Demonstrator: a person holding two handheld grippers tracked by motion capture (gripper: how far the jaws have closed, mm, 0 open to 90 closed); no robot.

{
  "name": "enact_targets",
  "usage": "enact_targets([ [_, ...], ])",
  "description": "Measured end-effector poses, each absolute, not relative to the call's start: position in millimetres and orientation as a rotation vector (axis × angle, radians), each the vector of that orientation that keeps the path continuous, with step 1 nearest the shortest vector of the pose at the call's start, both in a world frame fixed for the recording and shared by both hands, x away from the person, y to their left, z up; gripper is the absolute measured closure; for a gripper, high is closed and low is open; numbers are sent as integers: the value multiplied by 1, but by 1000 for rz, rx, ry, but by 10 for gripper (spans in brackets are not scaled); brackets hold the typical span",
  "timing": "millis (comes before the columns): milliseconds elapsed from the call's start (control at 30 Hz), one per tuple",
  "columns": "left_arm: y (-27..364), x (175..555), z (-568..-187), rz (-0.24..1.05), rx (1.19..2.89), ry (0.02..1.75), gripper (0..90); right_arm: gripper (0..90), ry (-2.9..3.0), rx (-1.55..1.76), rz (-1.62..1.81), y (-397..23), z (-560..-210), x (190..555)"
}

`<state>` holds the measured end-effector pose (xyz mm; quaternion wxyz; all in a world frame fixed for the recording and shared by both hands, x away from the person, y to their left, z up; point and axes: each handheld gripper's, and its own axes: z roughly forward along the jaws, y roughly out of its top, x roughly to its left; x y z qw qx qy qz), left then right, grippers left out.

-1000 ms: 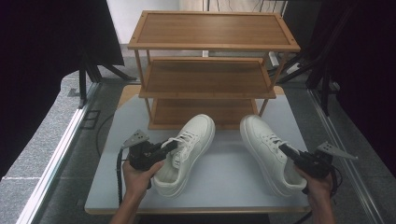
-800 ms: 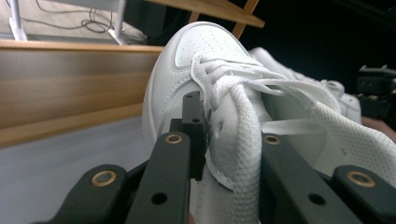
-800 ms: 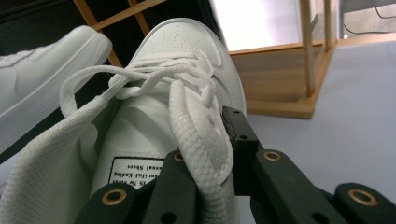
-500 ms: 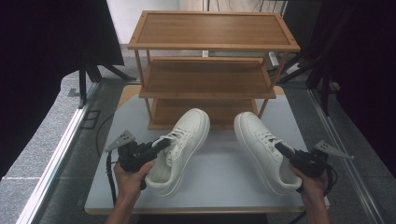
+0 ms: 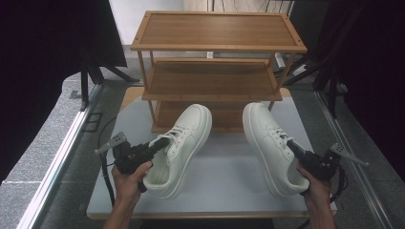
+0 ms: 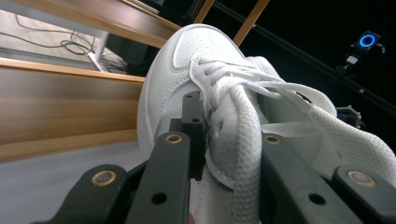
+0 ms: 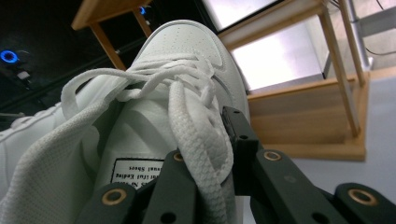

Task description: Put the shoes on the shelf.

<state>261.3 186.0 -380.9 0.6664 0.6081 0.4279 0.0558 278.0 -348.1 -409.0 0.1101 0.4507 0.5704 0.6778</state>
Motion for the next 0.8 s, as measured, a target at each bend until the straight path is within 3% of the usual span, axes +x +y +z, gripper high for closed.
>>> enact_targets([
  [800, 177, 300, -339, 119, 1305, 972, 807, 835, 1606, 1333, 2040, -322, -352, 311],
])
